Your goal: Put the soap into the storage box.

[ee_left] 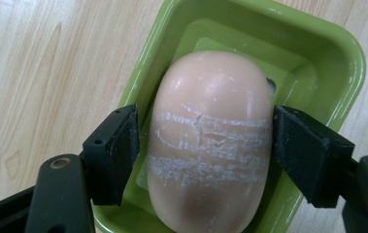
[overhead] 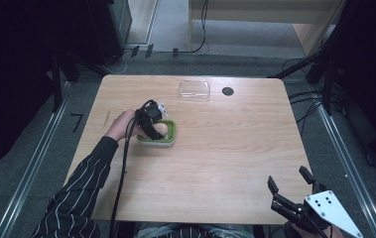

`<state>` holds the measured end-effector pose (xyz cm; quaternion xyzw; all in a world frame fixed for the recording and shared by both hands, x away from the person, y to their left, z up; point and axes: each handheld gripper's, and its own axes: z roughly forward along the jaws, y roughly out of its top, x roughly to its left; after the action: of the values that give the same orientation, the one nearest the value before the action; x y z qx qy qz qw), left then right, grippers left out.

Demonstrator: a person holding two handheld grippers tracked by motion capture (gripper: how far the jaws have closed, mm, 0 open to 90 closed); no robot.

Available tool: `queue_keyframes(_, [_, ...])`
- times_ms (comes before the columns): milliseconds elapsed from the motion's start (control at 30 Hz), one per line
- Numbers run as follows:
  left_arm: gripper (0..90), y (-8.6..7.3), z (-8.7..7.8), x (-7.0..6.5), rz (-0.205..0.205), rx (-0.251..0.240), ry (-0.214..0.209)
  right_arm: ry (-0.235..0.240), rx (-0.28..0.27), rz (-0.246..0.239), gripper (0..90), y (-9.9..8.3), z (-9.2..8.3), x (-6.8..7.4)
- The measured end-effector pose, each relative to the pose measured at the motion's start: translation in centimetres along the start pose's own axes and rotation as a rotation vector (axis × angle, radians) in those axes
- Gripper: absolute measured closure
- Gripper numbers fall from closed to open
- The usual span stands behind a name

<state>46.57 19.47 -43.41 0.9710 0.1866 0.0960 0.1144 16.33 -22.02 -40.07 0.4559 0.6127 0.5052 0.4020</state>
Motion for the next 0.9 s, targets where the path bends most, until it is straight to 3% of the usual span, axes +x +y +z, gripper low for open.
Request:
queue_keyframes(133, [19.6, 0.0, -0.2, 0.1, -0.013, -0.007, 0.019, 0.0, 0.0, 0.0, 13.3, 0.0, 0.0, 0.0])
queue_keyframes(400, [13.6, -0.2, -1.5, 0.2, -0.058, -0.015, 0.01, 0.001, -0.002, 0.0, 13.3, 0.0, 0.0, 0.0])
queue_keyframes(633, [8.5, -0.3, -2.5, -0.3, -0.106, 0.033, 0.0, 0.003, -0.003, 0.001, 13.2, 0.0, 0.0, 0.0])
queue_keyframes(900, [0.7, -0.3, -3.8, -1.9, -0.149, 0.078, -0.007, 0.007, -0.007, 0.0, 13.3, 0.0, 0.1, 0.0])
